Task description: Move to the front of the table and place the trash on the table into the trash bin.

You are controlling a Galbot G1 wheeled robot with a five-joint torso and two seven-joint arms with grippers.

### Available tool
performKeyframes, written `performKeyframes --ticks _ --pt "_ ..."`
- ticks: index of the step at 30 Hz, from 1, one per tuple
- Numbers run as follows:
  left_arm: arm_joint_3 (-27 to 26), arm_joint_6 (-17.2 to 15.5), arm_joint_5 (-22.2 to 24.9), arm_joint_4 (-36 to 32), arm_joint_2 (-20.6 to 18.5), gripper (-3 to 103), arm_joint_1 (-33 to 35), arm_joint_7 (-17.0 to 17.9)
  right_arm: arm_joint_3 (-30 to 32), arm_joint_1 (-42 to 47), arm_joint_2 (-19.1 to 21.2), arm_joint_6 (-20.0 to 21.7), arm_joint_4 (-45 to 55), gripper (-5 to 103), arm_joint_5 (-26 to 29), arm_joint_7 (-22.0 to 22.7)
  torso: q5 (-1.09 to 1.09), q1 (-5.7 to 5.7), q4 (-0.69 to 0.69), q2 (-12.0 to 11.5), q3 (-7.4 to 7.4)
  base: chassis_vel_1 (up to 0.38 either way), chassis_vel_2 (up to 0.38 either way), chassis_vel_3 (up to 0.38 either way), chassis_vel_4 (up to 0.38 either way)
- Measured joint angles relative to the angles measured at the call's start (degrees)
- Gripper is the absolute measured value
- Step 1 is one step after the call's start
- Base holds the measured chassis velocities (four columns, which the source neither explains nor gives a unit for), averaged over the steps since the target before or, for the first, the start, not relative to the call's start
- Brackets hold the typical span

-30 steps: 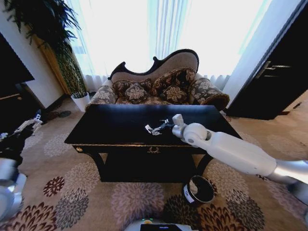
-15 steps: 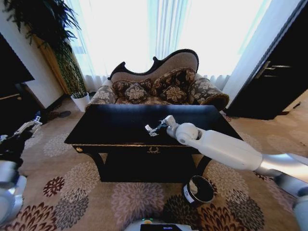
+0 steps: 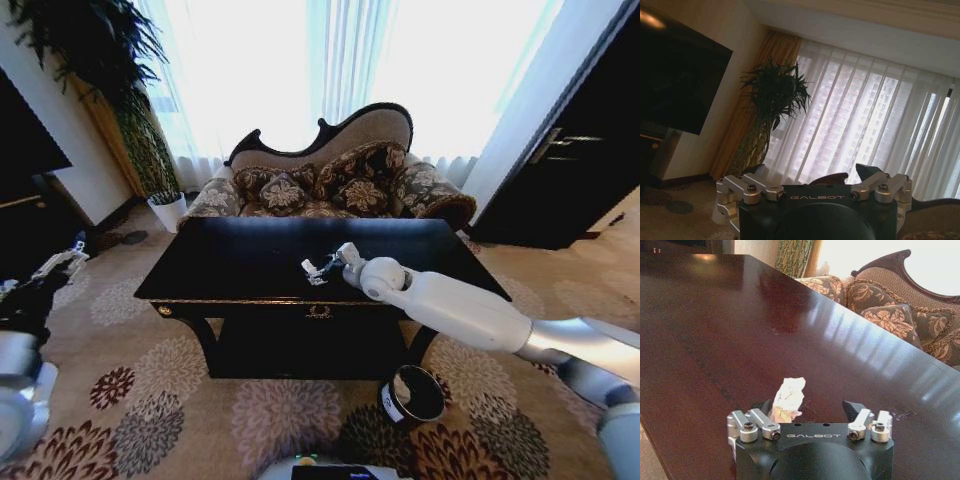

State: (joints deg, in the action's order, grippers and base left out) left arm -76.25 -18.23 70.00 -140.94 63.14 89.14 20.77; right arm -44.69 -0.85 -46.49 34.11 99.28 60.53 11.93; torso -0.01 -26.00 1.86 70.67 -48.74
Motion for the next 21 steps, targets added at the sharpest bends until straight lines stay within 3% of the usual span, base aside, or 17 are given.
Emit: performKeyframes --ticks 1,4,5,9,11,14,17,19,20,21 --pt "0.0 0.0 0.0 0.0 0.0 100 0.0 0.0 0.0 0.0 0.0 0.0 0.0 85 0.0 0.0 0.0 0.0 0.0 0.0 0.0 0.0 0.0 0.0 0.0" --pt "-0.15 0.11 0.0 0.11 -0.07 100 0.03 -0.01 0.12 -0.24 0.1 0.78 0.38 69 0.49 -0.63 0.0 -0.01 0.0 0.0 0.0 0.0 0.0 0.0 0.0" --pt "-0.15 0.11 0.0 0.11 -0.07 100 0.03 -0.01 0.12 -0.24 0.1 0.78 0.38 69 0.49 -0.63 0.0 -0.01 0.0 0.0 0.0 0.0 0.0 0.0 0.0" --pt "-0.23 0.26 0.01 0.12 -0.07 100 0.06 -0.01 0.23 -0.38 0.51 1.44 1.02 52 0.91 -1.38 0.0 0.0 -0.01 -0.01 -0.01 0.0 0.0 0.0 0.0" --pt "-0.23 0.29 0.01 0.04 -0.02 100 0.11 -0.03 0.32 -0.39 1.11 1.62 1.42 41 1.04 -1.85 0.0 0.0 -0.01 -0.01 -0.01 0.0 0.0 0.0 0.0" --pt "-0.24 0.29 0.02 -0.04 0.05 100 0.19 -0.05 0.79 0.08 2.13 1.64 1.88 36 1.1 -2.38 0.0 -0.01 -0.01 -0.01 -0.01 0.0 0.0 0.0 0.0" --pt "-0.3 0.34 0.02 -0.12 0.06 100 0.32 -0.08 2.03 1.36 4.27 1.63 2.82 20 1.16 -3.33 0.0 -0.01 0.01 0.0 -0.01 0.0 0.0 0.0 0.0" --pt "-0.3 0.34 0.02 -0.16 0.06 100 0.33 -0.09 2.27 1.62 4.61 1.62 3.03 20 1.23 -3.47 0.01 -0.01 0.01 -0.01 -0.01 0.0 0.0 0.0 0.0" --pt "-0.3 0.36 0.02 -0.29 0.07 100 0.34 -0.1 2.87 2.16 5.43 1.62 3.57 9 1.44 -3.75 0.0 -0.01 0.01 0.0 -0.01 0.0 0.0 0.0 0.0" --pt "-0.3 0.36 0.01 -0.39 0.09 100 0.35 -0.11 3.15 2.4 5.76 1.62 3.82 9 1.55 -3.85 0.0 -0.01 0.01 -0.01 -0.01 0.0 0.0 0.0 0.0"
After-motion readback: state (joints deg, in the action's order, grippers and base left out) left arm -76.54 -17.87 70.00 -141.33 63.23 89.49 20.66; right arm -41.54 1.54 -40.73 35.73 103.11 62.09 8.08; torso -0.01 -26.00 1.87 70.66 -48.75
